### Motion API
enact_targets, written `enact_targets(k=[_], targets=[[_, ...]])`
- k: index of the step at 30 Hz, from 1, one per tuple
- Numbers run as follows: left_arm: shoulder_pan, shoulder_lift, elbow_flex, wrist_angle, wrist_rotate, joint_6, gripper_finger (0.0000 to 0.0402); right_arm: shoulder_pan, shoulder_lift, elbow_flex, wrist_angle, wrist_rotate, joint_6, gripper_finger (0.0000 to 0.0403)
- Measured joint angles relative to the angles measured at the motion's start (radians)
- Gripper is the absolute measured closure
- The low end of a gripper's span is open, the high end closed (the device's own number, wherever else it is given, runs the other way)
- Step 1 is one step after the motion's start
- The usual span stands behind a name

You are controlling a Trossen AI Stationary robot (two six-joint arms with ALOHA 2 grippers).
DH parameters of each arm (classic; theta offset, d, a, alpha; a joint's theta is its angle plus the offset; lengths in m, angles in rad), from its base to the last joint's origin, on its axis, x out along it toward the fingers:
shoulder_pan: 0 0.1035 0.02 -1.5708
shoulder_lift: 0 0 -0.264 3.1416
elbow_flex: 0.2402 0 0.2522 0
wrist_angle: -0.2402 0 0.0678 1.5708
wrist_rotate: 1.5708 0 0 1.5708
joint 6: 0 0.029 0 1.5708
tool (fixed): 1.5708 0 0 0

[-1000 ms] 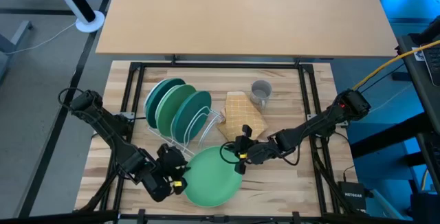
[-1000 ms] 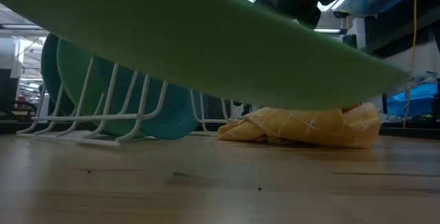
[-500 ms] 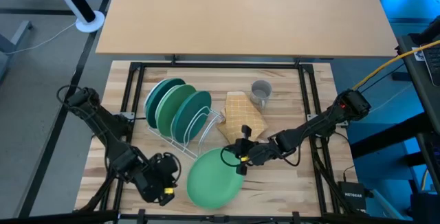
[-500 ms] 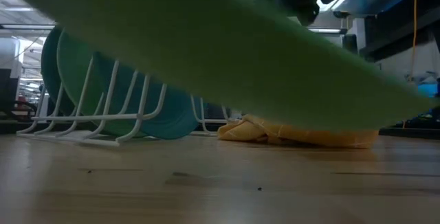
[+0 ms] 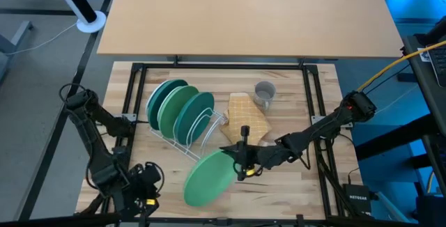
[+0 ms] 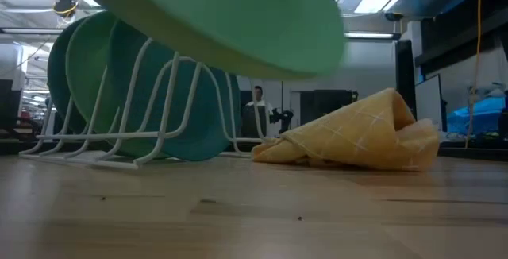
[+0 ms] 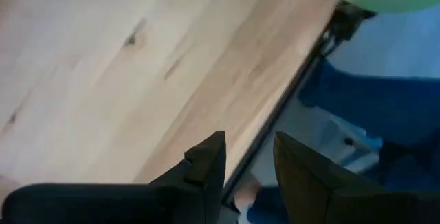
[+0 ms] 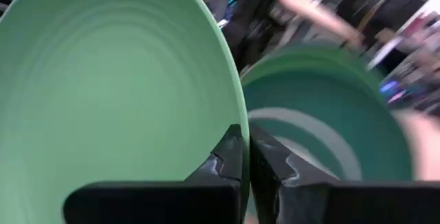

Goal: Sort dishes
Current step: Put the left light green plate into the dish rack

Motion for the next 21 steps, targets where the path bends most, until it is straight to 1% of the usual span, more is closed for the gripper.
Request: enact_targets(k=[6,8,14,18,21], targets=[[-0.062,0.0,0.0,-0.011,-0.141,-0.076,0.0289,-0.008,0.0,0.141,0.011,0.106,-0.29,0.0392],[-0.074,0.0,0.0,-0.011,-0.178,-0.084,0.0289,-0.018,0.0,0.175,0.036,0.118,-0.398,0.0393],[-0.082,0.015,0.0,-0.035,-0.262,-0.078,0.0289,-0.065,0.0,0.223,0.145,0.118,-0.672,0.0393],[-0.082,0.048,0.0,-0.034,-0.319,-0.031,0.0289,-0.118,0.0,0.23,0.215,0.103,-0.753,0.0394],[-0.082,0.071,0.0,-0.034,-0.329,0.001,0.0289,-0.164,-0.001,0.23,0.242,0.039,-0.774,0.0394]])
